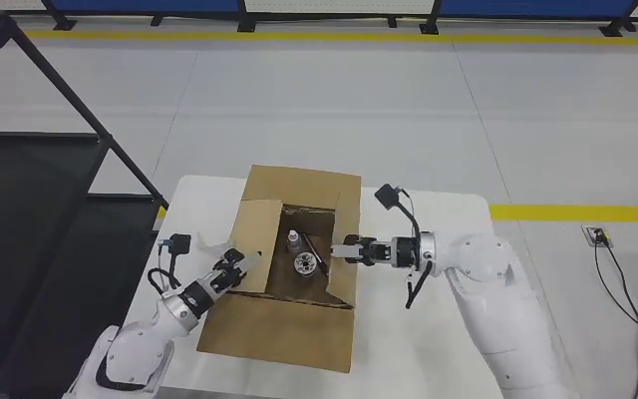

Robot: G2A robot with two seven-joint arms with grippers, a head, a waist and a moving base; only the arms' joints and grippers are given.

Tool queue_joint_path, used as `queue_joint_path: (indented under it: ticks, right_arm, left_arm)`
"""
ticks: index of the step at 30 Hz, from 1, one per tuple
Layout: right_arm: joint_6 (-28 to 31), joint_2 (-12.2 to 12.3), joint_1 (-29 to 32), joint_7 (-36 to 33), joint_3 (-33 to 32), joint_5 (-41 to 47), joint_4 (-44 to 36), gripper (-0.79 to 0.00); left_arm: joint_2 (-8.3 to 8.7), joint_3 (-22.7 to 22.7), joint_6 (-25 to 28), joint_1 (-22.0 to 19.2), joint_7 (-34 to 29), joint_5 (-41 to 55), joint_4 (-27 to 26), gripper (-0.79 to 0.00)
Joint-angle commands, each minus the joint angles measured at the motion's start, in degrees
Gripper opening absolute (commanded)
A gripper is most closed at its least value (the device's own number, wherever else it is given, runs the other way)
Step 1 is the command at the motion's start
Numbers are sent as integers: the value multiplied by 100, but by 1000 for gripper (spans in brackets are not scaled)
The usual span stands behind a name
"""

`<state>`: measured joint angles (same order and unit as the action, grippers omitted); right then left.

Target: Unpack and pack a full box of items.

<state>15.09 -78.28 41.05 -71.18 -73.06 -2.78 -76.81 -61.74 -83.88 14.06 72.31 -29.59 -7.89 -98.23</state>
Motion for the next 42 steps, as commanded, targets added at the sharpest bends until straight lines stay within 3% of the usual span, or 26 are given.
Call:
queue_joint_path:
  ticks: [1,10,20,36,42]
  right_arm:
    - [24,-17,-76,50,193,-61,98,0]
    - [105,-87,-274,735,833,-523,375,0]
    - [-180,-140,-441,1093,1337,-958,542,0]
    - [-470,-193,-683,1128,1709,-976,890,0]
    - [-389,-189,-733,1160,1703,-870,908,0]
  left_arm:
    - [-6,35,-21,-33,7,9,26,0]
    - [-25,162,-85,-125,28,-13,130,0]
    - [-51,294,-134,-213,96,-42,259,0]
    - [-94,447,-307,-332,275,-144,402,0]
    - [-78,280,-237,-241,273,-69,138,0]
